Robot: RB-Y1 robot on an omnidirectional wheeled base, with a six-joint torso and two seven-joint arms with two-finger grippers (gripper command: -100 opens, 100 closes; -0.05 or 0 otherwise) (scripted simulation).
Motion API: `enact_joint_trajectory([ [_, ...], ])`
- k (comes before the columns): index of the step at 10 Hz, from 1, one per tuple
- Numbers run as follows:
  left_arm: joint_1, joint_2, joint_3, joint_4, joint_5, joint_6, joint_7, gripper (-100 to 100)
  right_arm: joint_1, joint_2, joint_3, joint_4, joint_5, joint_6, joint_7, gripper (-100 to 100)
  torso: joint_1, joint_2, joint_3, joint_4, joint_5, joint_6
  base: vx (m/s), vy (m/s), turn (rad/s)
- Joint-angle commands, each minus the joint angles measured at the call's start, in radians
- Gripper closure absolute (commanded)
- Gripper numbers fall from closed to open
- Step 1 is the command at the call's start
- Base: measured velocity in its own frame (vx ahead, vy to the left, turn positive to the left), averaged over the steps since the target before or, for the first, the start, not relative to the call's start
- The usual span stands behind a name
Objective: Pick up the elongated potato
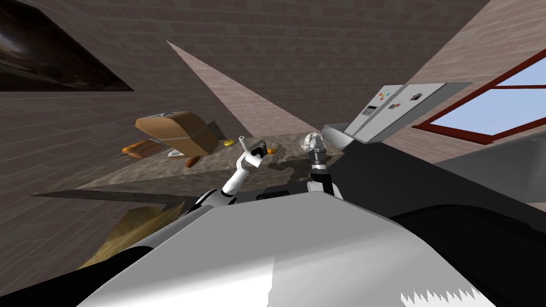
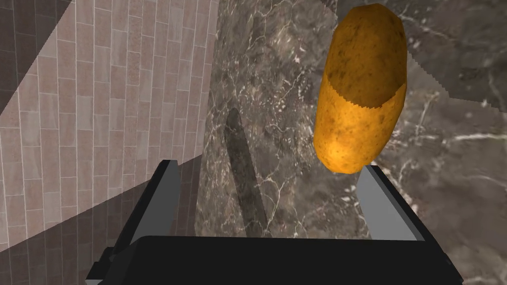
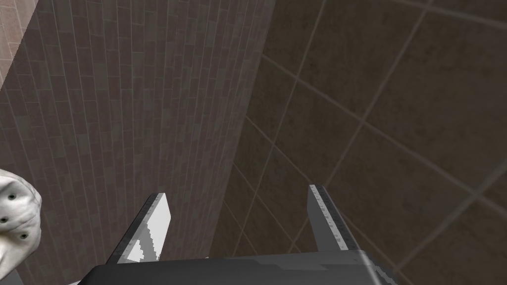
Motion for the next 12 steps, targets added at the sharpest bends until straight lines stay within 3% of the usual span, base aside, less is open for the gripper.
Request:
enact_joint_trajectory([
  [1,-0.050,-0.006,-0.013,0.050,0.001,0.050,0.046,-100,0.000,0.000,0.000,0.000,0.000,0.000,0.000,0,0.000,0.000,0.000,0.000,0.000,0.000,-0.011,0.055,-0.097],
  [2,-0.054,-0.006,-0.013,0.063,0.001,0.059,0.046,-100,0.000,0.000,0.000,0.000,0.000,0.000,0.000,0,0.001,0.000,0.000,0.000,0.000,0.000,-0.003,0.038,-0.073],
  [4,-0.118,-0.018,-0.027,0.130,0.003,0.121,0.100,-100,0.000,0.000,0.000,0.000,0.000,0.000,0.000,0,-0.001,0.000,0.000,0.000,0.000,0.000,-0.003,0.035,-0.108],
  [5,-0.118,-0.018,-0.027,0.136,0.003,0.129,0.100,-100,0.000,0.000,0.000,0.000,0.000,0.000,0.000,0,-0.001,0.000,0.000,0.000,0.000,0.000,0.000,0.034,-0.062],
  [6,-0.147,-0.026,-0.033,0.171,0.004,0.161,0.124,-100,0.000,0.000,0.000,0.000,0.000,0.000,0.000,0,-0.001,-0.001,0.000,0.000,0.000,0.000,0.009,0.029,-0.090],
  [12,-0.258,-0.121,-0.054,0.347,0.006,0.300,0.234,-100,0.000,0.000,0.000,0.000,0.000,0.000,0.000,0,-0.001,-0.004,-0.002,-0.001,0.000,0.000,0.042,0.035,-0.104],
])
